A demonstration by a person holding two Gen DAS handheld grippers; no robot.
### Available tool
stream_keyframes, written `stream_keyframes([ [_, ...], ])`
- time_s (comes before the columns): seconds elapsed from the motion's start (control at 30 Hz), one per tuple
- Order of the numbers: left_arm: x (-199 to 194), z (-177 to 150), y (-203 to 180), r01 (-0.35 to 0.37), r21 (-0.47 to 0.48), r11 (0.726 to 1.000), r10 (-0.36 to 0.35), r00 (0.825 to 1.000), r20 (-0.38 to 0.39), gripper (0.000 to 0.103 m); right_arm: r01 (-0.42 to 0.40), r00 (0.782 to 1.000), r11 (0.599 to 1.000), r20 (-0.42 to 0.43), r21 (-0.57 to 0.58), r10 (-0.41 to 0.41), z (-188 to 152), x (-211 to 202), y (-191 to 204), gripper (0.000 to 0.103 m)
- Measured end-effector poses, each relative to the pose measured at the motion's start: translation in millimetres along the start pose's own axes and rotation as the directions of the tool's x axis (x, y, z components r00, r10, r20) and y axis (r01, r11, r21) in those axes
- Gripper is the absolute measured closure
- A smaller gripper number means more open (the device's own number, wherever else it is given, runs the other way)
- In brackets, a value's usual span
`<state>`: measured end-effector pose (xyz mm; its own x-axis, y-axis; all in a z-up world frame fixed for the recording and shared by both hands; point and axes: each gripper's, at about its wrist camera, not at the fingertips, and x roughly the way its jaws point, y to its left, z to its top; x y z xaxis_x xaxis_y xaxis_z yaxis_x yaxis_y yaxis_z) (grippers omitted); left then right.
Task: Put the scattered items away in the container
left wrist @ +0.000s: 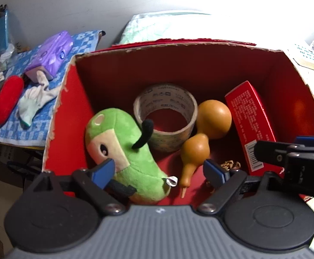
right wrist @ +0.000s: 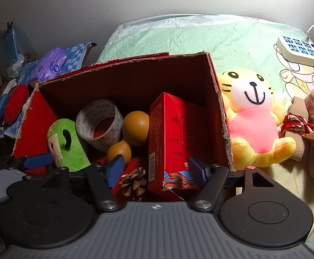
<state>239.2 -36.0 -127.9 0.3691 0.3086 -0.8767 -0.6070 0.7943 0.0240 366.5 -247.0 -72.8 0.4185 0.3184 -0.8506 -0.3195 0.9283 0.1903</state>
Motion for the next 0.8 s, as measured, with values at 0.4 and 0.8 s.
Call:
stream_keyframes([
  [0.4, -17.3, 0.4, 4.0, -0.058, -0.054, 0.997, 0.060, 0.998, 0.026, 0.015, 0.051, 0.998, 0.999, 0.033, 0.014, -0.052, 0.8, -17.3, 4.4, 0.019],
  [0.8, -42.3, -3.7, 7.8, -0.075, -0.064, 0.995, 0.080, 0.993, 0.090, 0.015, 0.082, 0.995, 0.996, 0.059, 0.028, -0.083, -7.9, -28.6, 8.3, 0.020],
])
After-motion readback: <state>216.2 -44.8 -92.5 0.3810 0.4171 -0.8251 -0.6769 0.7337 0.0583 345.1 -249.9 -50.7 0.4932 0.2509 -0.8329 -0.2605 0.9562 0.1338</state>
